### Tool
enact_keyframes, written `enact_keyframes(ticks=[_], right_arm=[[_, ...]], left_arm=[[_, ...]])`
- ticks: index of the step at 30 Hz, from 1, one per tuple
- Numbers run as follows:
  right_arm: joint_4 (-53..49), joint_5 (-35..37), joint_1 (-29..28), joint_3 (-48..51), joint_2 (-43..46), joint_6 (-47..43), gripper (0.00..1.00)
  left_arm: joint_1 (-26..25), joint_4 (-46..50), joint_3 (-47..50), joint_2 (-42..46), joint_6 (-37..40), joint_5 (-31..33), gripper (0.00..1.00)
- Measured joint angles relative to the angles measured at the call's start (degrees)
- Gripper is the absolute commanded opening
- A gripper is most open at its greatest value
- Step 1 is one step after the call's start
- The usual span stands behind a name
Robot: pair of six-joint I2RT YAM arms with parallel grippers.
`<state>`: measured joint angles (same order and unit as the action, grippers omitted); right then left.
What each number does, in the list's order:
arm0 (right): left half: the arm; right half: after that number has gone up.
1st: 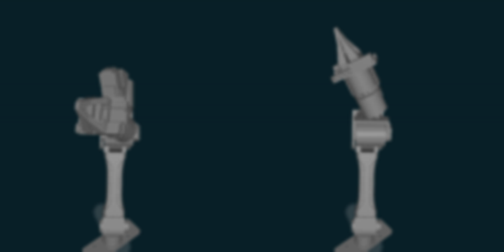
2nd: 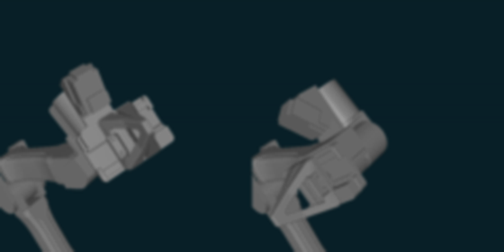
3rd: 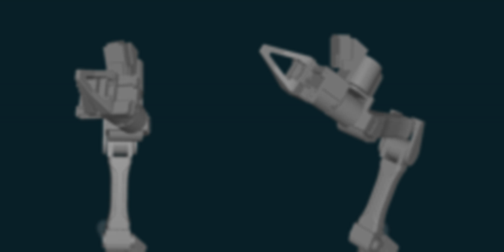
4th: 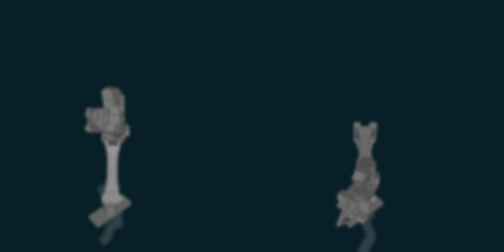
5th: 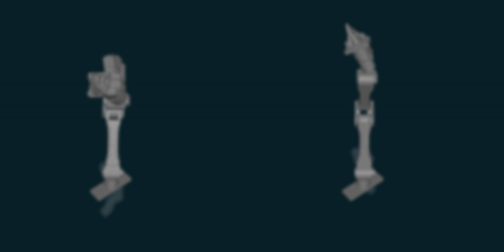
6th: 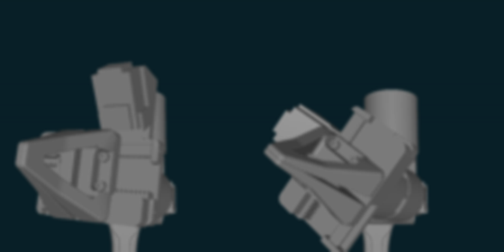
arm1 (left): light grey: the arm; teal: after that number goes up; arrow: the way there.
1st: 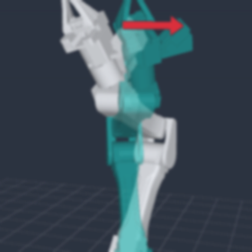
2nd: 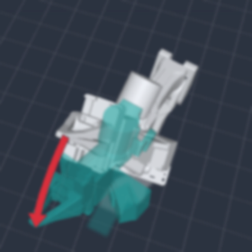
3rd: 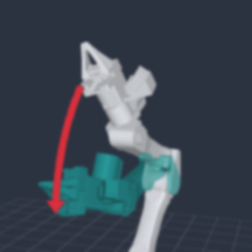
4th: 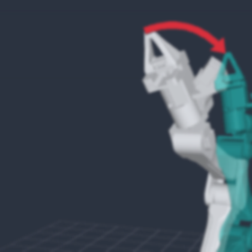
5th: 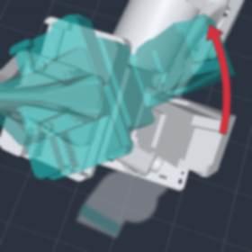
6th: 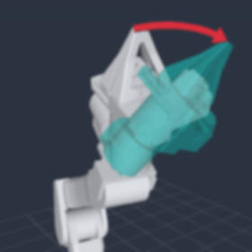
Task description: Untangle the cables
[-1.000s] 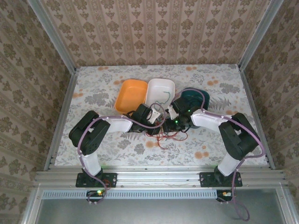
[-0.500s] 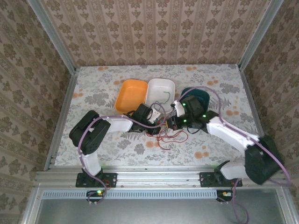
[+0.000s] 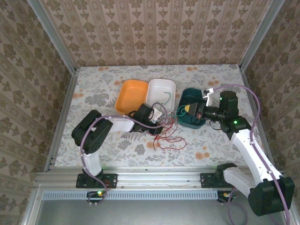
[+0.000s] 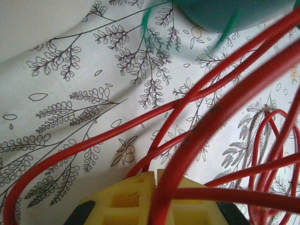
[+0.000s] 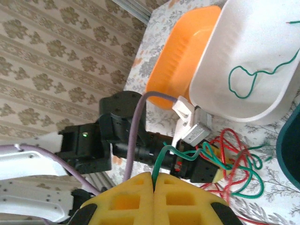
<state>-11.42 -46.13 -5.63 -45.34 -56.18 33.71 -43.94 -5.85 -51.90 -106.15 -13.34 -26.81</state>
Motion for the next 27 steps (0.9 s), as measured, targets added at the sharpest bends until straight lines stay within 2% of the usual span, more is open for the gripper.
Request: enact_keyframes(ticks=[8, 14, 21, 27], right_arm=[[7.61, -5.40, 5.95, 0.00, 2.19, 8.17, 0.00], [12.20, -7.98, 8.13, 0.00, 3.65, 12.72, 0.00], [12.04, -8.57, 10.84, -0.98, 4.72, 13.16, 0.00], [9.57, -6.29, 14.88, -5.79, 5.64, 11.56, 0.00]], left_arm=[[0.00, -0.15, 0.02, -0.15, 0.02, -0.04, 0.00], [0.00, -0.50, 0.24, -0.15, 0.02, -0.04, 0.00], [-0.02, -0.94, 0.63, 0.02, 0.04, 0.02, 0.00], [-0.13, -1.33, 1.14, 0.42, 0.04, 0.48, 0.00]])
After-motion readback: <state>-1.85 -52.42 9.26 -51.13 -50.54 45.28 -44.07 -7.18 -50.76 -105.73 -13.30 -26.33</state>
